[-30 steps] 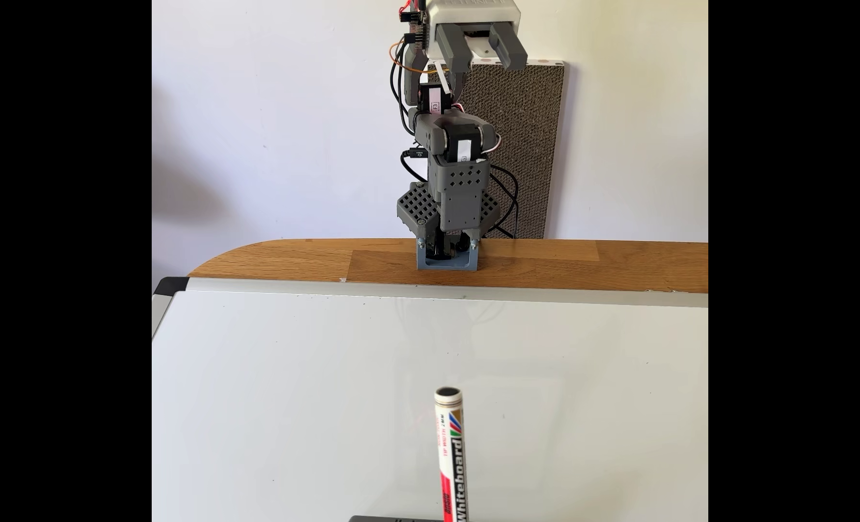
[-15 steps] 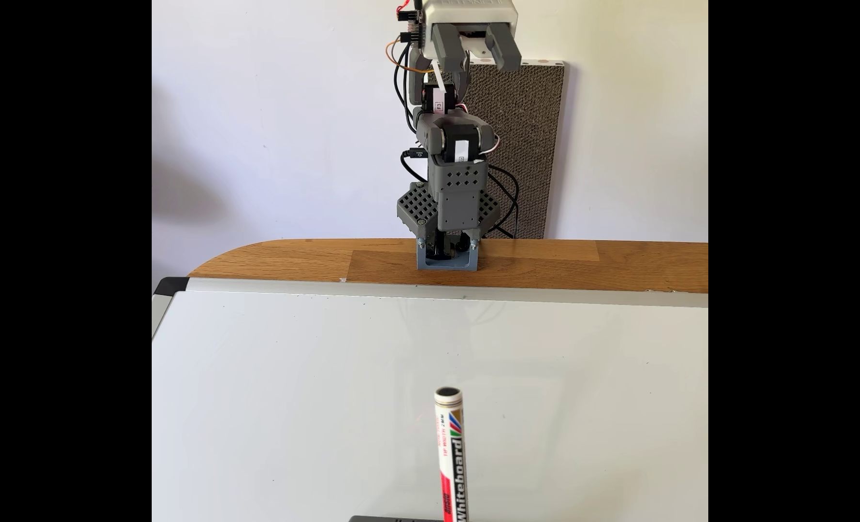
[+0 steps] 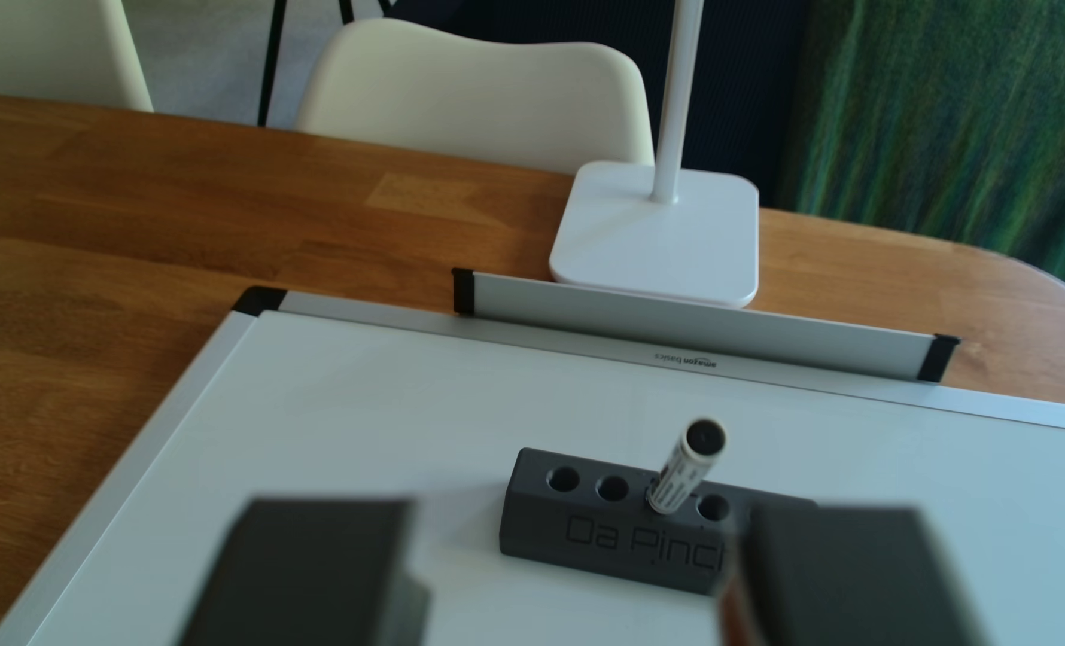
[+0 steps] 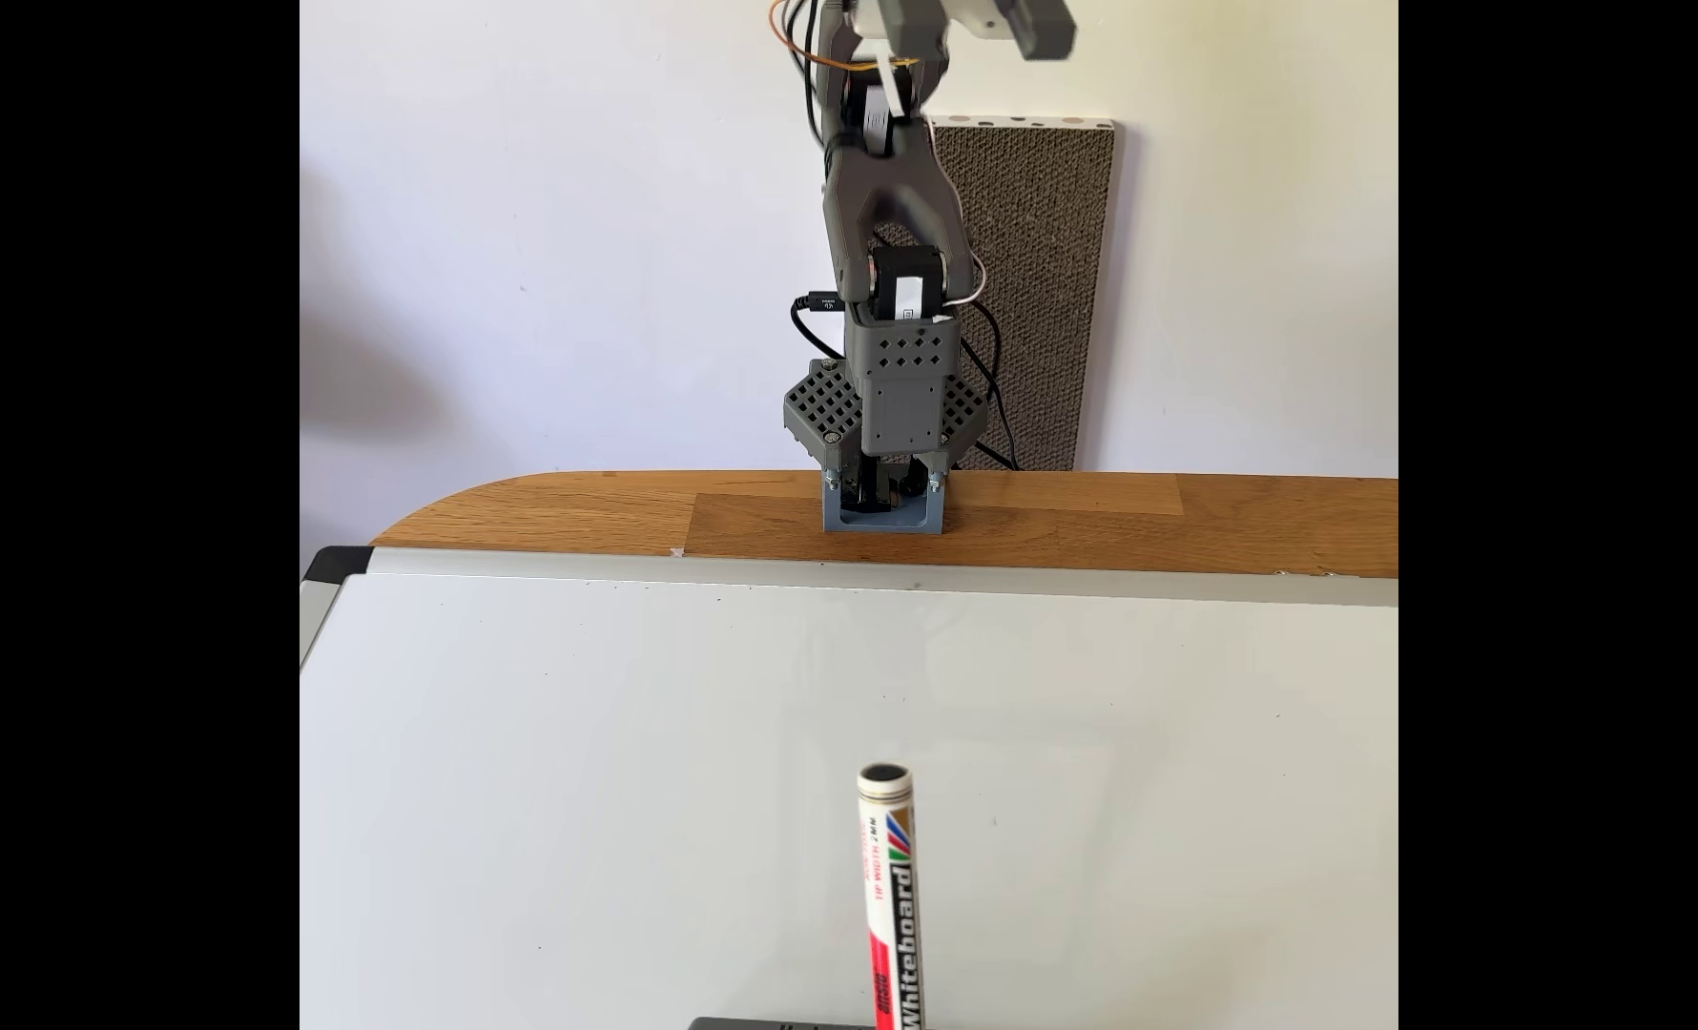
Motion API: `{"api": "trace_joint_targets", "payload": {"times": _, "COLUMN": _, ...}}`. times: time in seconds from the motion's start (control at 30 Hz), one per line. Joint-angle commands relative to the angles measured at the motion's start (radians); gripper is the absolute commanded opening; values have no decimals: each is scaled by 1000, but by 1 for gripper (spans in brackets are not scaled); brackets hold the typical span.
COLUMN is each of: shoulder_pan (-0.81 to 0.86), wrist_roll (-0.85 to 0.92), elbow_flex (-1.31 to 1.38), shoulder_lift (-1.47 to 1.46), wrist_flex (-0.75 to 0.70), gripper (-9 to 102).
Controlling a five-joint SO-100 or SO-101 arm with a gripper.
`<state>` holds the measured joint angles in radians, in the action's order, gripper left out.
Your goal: Draw a face
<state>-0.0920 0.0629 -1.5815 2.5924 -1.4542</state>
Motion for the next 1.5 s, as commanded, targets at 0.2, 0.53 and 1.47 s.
{"api": "trace_joint_targets", "payload": {"times": 0.2, "shoulder_pan": 137, "wrist_roll": 6, "elbow_flex": 552, "shoulder_lift": -753, "wrist_flex": 118, "gripper": 101}}
{"api": "trace_joint_targets", "payload": {"times": 0.53, "shoulder_pan": 135, "wrist_roll": 44, "elbow_flex": 891, "shoulder_lift": -1220, "wrist_flex": 75, "gripper": 101}}
{"api": "trace_joint_targets", "payload": {"times": 1.47, "shoulder_pan": 126, "wrist_roll": 44, "elbow_flex": 907, "shoulder_lift": -1408, "wrist_flex": 2, "gripper": 101}}
